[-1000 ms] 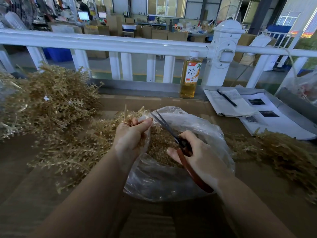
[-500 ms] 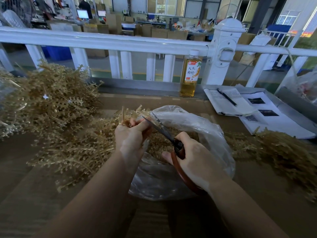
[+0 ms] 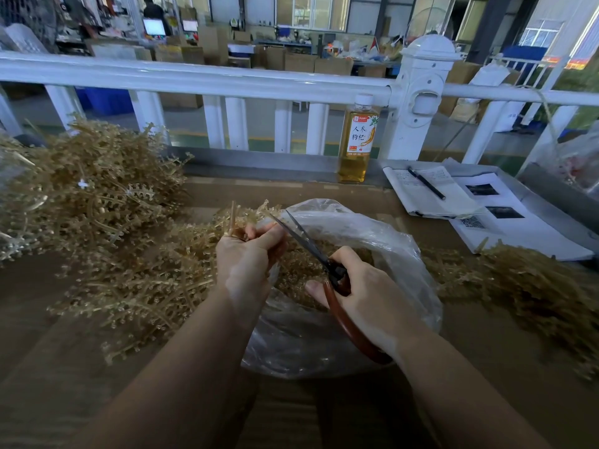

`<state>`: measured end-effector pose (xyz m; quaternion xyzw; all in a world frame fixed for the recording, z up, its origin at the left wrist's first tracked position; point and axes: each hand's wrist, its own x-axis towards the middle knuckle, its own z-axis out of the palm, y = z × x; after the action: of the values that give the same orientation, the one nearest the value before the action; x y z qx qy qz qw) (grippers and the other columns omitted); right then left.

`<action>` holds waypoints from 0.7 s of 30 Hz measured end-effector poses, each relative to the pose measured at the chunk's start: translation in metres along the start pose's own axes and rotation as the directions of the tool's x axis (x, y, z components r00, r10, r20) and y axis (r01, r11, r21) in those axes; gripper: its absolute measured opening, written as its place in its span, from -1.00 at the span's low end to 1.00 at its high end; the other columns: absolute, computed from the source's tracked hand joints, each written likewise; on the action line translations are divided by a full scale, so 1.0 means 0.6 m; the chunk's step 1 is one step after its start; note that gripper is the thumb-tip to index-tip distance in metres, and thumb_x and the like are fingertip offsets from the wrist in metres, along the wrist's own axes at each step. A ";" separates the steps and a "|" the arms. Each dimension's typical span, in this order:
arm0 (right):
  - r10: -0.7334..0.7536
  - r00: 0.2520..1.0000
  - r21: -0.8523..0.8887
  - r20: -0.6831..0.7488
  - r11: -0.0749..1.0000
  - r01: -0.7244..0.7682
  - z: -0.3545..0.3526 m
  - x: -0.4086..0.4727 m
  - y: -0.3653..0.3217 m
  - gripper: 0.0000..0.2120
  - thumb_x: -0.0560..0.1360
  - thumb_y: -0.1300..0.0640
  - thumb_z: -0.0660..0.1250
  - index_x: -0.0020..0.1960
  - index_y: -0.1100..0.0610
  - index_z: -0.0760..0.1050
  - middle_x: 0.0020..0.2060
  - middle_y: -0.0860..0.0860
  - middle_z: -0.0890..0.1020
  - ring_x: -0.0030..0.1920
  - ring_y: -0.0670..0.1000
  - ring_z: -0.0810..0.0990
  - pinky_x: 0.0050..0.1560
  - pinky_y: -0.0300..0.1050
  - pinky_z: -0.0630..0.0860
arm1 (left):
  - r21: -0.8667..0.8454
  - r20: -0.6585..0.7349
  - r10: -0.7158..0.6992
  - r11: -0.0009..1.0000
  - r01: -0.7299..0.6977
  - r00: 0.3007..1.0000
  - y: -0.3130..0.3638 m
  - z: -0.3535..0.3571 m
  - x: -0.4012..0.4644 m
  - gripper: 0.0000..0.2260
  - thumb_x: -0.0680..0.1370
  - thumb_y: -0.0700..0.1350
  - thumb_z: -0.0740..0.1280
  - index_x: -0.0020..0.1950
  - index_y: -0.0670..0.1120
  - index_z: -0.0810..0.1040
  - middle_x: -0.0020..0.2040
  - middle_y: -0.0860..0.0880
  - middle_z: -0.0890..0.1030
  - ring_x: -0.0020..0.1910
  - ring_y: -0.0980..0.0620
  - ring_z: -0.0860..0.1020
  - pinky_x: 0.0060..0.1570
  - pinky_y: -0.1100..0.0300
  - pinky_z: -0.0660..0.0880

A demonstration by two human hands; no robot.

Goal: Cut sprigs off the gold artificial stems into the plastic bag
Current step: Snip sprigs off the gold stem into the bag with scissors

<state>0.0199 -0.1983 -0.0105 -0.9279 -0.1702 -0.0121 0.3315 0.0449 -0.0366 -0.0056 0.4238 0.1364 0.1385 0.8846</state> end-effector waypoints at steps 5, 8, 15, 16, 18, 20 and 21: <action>-0.002 1.000 0.008 -0.024 1.000 0.002 -0.001 -0.001 -0.001 -0.68 0.47 -0.31 0.24 -0.01 -0.08 0.33 -0.31 -0.12 0.49 -0.23 -0.12 0.51 -0.25 -0.22 0.35 | 0.016 0.002 -0.005 1.000 0.005 1.000 -0.001 0.000 -0.003 -0.64 0.45 -0.43 0.35 -0.35 -0.08 0.29 -0.38 -0.07 0.57 -0.32 0.02 0.62 -0.33 0.24 0.57; -0.006 0.999 -0.011 -0.032 1.000 0.005 -0.002 -0.002 0.000 -0.68 0.48 -0.31 0.23 -0.04 -0.07 0.34 -0.36 -0.13 0.48 -0.29 -0.18 0.50 -0.33 -0.33 0.27 | 0.006 0.004 -0.021 1.000 0.021 1.000 -0.001 0.001 -0.004 -0.64 0.44 -0.43 0.35 -0.35 -0.08 0.29 -0.39 -0.06 0.58 -0.34 0.04 0.62 -0.35 0.26 0.56; -0.016 0.999 -0.061 -0.036 0.998 0.014 -0.002 -0.007 -0.001 -0.69 0.47 -0.33 0.23 -0.06 -0.10 0.35 -0.37 -0.16 0.52 -0.34 -0.24 0.50 -0.40 -0.41 0.25 | 0.054 -0.069 -0.135 0.989 0.139 0.988 0.004 -0.004 -0.001 -0.70 0.45 -0.33 0.40 -0.28 -0.06 0.33 -0.19 -0.13 0.59 -0.28 0.02 0.62 -0.38 0.24 0.56; -0.019 0.999 -0.066 -0.033 0.998 0.017 -0.002 -0.007 -0.001 -0.69 0.47 -0.33 0.23 -0.05 -0.10 0.35 -0.37 -0.15 0.52 -0.35 -0.24 0.50 -0.41 -0.41 0.26 | 0.052 -0.078 -0.149 0.987 0.153 0.986 0.004 -0.004 0.000 -0.73 0.45 -0.32 0.41 -0.24 -0.06 0.35 -0.16 -0.14 0.60 -0.26 0.01 0.63 -0.37 0.24 0.57; -0.029 0.999 -0.076 -0.036 0.997 0.026 -0.001 -0.007 -0.001 -0.70 0.48 -0.33 0.22 -0.05 -0.10 0.35 -0.38 -0.15 0.50 -0.37 -0.24 0.48 -0.41 -0.40 0.26 | 0.050 -0.090 -0.162 0.985 0.167 0.983 0.005 -0.003 0.001 -0.76 0.44 -0.31 0.42 -0.19 -0.08 0.38 -0.15 -0.14 0.60 -0.24 0.00 0.63 -0.34 0.23 0.59; -0.036 0.999 -0.081 -0.042 0.996 0.032 0.000 -0.007 -0.001 -0.69 0.48 -0.32 0.23 -0.04 -0.10 0.36 -0.38 -0.16 0.49 -0.36 -0.23 0.48 -0.39 -0.40 0.25 | 0.051 -0.097 -0.165 0.984 0.170 0.981 0.006 -0.002 -0.001 -0.77 0.44 -0.32 0.42 -0.19 -0.10 0.39 -0.16 -0.14 0.60 -0.25 0.00 0.63 -0.32 0.22 0.60; -0.038 0.998 -0.080 -0.043 0.996 0.035 0.000 -0.007 0.000 -0.69 0.48 -0.32 0.23 -0.04 -0.09 0.36 -0.38 -0.16 0.49 -0.35 -0.23 0.48 -0.37 -0.40 0.26 | 0.052 -0.101 -0.164 0.984 0.170 0.981 0.007 -0.001 -0.001 -0.77 0.44 -0.33 0.42 -0.19 -0.10 0.39 -0.18 -0.13 0.60 -0.26 0.01 0.63 -0.31 0.22 0.61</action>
<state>0.0159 -0.1994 -0.0110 -0.9365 -0.1792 -0.0456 0.2981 0.0434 -0.0341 -0.0028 0.4301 0.2178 0.0799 0.8724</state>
